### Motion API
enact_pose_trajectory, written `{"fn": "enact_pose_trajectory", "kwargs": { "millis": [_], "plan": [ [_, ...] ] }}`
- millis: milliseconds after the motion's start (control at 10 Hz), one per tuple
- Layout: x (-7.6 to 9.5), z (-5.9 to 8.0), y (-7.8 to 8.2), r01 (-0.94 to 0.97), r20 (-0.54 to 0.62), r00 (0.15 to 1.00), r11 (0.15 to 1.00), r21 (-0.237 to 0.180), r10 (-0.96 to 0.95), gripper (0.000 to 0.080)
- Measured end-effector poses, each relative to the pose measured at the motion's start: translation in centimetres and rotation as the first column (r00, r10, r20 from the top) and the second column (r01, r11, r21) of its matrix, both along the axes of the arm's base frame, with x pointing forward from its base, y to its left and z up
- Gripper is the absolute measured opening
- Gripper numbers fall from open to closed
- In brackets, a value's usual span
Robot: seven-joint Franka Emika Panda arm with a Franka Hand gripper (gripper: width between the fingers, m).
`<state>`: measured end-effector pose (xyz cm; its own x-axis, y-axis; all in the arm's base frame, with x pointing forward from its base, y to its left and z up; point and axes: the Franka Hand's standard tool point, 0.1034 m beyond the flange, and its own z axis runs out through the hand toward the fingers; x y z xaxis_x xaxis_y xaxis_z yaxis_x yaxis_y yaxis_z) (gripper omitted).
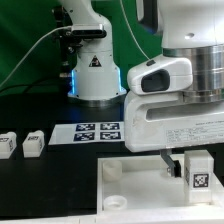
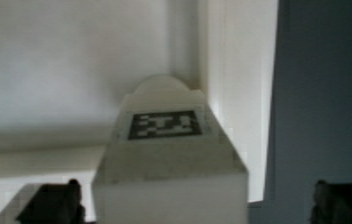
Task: Assemble one leg
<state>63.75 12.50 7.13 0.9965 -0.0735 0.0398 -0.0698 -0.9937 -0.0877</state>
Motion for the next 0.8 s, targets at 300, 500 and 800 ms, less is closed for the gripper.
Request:
{"fn": "enact_pose_trajectory", "kwargs": {
  "millis": [300,500,800],
  "plan": [
    [0.0,-0.1,-0.6,0.221,-0.022,0.975,0.975,0.005,-0.221,0.0332],
    [0.2,0.0,-1.0,0.507,-0.047,0.861,0.862,0.004,-0.507,0.0301],
    [-0.1,-0.2,-1.1,0.879,-0.098,0.471,0.475,-0.029,-0.877,0.0299]
  ]
}}
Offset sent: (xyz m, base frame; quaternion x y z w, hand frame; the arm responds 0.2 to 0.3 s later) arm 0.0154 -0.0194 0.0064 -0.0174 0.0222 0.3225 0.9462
